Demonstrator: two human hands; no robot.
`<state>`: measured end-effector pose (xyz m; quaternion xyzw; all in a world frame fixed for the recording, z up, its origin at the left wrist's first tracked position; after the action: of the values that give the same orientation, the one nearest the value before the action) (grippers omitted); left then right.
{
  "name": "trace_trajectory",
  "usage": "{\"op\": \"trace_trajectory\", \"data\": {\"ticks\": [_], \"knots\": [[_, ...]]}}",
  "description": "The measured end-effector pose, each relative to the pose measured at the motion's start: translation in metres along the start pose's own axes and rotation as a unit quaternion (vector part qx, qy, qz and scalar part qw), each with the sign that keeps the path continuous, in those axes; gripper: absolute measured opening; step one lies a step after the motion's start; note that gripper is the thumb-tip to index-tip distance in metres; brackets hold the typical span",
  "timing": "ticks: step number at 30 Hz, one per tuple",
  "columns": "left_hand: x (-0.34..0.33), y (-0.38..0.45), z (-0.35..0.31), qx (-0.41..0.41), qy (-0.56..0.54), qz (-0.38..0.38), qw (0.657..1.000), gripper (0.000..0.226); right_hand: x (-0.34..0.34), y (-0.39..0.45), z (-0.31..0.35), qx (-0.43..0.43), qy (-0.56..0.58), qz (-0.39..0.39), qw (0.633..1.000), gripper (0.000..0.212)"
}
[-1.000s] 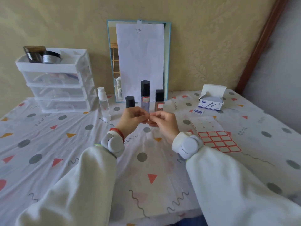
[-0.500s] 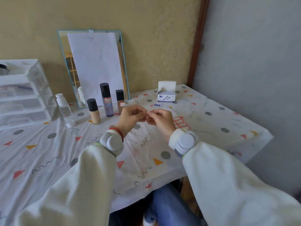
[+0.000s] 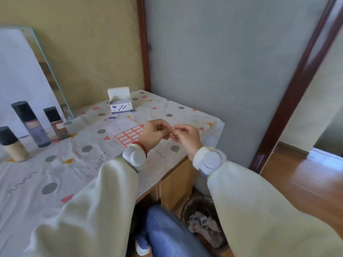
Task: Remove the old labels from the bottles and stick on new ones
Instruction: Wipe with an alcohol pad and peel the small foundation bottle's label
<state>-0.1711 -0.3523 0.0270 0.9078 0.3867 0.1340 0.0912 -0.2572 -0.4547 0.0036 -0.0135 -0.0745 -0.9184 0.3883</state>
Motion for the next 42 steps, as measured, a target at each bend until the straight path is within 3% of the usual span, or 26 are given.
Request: {"op": "trace_trajectory", "data": {"ticks": [5, 10, 12, 14, 16, 22, 31, 36, 42], "knots": [[-0.043, 0.019, 0.009, -0.018, 0.073, 0.051, 0.996, 0.007, 0.049, 0.006, -0.028, -0.032, -0.037, -0.06, 0.997, 0.018], [-0.066, 0.038, 0.034, -0.007, 0.159, 0.057, 0.986, 0.008, 0.092, 0.01, -0.085, -0.157, -0.049, -0.063, 0.984, 0.009], [-0.066, 0.037, 0.041, 0.012, 0.16, 0.041, 0.986, 0.008, 0.099, 0.01, -0.104, -0.213, -0.046, -0.061, 0.974, 0.012], [-0.069, 0.038, 0.049, 0.027, 0.15, 0.022, 0.988, 0.008, 0.106, 0.011, -0.127, -0.273, -0.04, -0.061, 0.959, 0.003], [-0.07, 0.038, 0.051, 0.022, 0.147, 0.01, 0.989, 0.007, 0.111, 0.008, -0.149, -0.317, -0.053, -0.048, 0.946, 0.014], [-0.068, 0.039, 0.054, 0.042, 0.129, 0.004, 0.991, 0.004, 0.125, -0.005, -0.191, -0.373, -0.075, -0.029, 0.924, 0.025], [-0.068, 0.043, 0.057, 0.05, 0.123, 0.01, 0.991, 0.008, 0.132, -0.01, -0.201, -0.335, -0.209, -0.039, 0.918, 0.022], [-0.068, 0.043, 0.057, 0.054, 0.115, 0.012, 0.992, 0.007, 0.13, -0.011, -0.195, -0.3, -0.263, -0.057, 0.915, 0.032], [-0.068, 0.043, 0.058, 0.063, 0.094, 0.012, 0.994, 0.006, 0.125, -0.004, -0.177, -0.211, -0.2, -0.115, 0.95, 0.029]]}}
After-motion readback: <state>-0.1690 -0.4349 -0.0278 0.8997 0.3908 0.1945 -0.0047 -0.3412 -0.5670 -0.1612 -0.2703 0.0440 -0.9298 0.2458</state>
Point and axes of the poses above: each hand's wrist, its own y-axis towards the middle knuckle, its own x-axis out of the back of the hand, z = x × y, the point moved 2 cm from there along y, towards the middle knuckle, and after that the axes turned 8 degrees about -y, right-handed, at the moved point
